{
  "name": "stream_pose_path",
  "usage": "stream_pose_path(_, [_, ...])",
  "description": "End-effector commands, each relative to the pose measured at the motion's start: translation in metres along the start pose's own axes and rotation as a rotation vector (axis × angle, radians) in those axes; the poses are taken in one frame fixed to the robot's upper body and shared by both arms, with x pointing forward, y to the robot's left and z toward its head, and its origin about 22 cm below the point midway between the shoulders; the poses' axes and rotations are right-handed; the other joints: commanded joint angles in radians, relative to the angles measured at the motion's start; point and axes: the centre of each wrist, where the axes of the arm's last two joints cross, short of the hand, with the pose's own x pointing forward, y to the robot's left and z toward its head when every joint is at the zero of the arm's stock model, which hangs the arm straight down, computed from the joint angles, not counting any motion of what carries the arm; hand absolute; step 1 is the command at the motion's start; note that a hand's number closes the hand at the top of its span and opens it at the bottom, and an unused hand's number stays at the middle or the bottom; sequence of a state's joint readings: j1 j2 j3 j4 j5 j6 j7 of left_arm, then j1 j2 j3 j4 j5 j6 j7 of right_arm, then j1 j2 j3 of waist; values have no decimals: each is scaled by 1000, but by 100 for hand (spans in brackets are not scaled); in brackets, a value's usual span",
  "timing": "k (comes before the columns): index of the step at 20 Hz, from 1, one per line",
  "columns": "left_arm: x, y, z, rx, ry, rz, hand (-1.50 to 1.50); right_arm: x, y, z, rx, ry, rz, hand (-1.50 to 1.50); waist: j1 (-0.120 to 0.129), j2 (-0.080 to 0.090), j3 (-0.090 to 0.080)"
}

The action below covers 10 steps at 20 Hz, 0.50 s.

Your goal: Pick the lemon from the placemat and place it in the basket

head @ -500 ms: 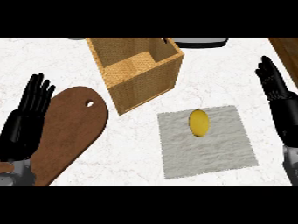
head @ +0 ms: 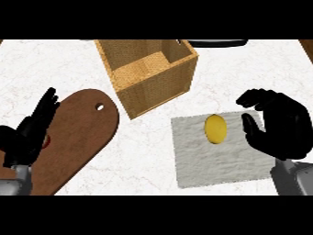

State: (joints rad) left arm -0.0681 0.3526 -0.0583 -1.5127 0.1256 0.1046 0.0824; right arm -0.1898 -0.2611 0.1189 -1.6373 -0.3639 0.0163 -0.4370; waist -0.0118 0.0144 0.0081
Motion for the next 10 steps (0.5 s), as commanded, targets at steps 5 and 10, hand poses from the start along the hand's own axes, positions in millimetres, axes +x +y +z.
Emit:
stream_pose_path(5, [2,-8,-20,-6,123,-68,0,-16,40,36,-178,-142,227,-150,-4,-16,-9])
stream_pose_path(10, [1,-17,-22,10,137,-73,0,2,-29,54,-53,143,694,-150,-35,-21,-14])
